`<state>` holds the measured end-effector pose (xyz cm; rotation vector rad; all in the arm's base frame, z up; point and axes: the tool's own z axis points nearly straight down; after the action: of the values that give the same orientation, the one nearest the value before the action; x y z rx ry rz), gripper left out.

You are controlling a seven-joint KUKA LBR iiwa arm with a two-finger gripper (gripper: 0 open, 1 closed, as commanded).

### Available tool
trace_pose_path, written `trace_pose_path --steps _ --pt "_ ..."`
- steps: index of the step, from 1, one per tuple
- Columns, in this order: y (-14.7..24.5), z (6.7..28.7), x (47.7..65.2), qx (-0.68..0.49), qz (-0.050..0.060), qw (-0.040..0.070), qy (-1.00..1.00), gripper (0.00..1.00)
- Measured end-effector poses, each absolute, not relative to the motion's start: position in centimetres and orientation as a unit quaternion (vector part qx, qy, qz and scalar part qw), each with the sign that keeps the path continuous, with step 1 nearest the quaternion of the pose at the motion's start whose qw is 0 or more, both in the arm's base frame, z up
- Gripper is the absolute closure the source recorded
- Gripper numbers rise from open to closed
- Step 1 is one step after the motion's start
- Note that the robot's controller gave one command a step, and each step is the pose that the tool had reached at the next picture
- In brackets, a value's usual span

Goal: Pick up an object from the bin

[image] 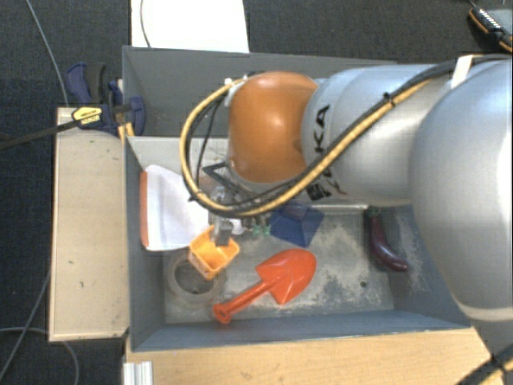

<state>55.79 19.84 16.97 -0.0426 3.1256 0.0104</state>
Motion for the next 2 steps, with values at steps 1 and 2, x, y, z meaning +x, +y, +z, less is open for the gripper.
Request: trace_pose_path --steps 1,2 --pt "16.4 13.7 56.4 -0.006 0.003 0.01 1.0 1.0" --pt "13.6 11.2 58.3 -0.03 0.003 0.01 1.0 1.0"
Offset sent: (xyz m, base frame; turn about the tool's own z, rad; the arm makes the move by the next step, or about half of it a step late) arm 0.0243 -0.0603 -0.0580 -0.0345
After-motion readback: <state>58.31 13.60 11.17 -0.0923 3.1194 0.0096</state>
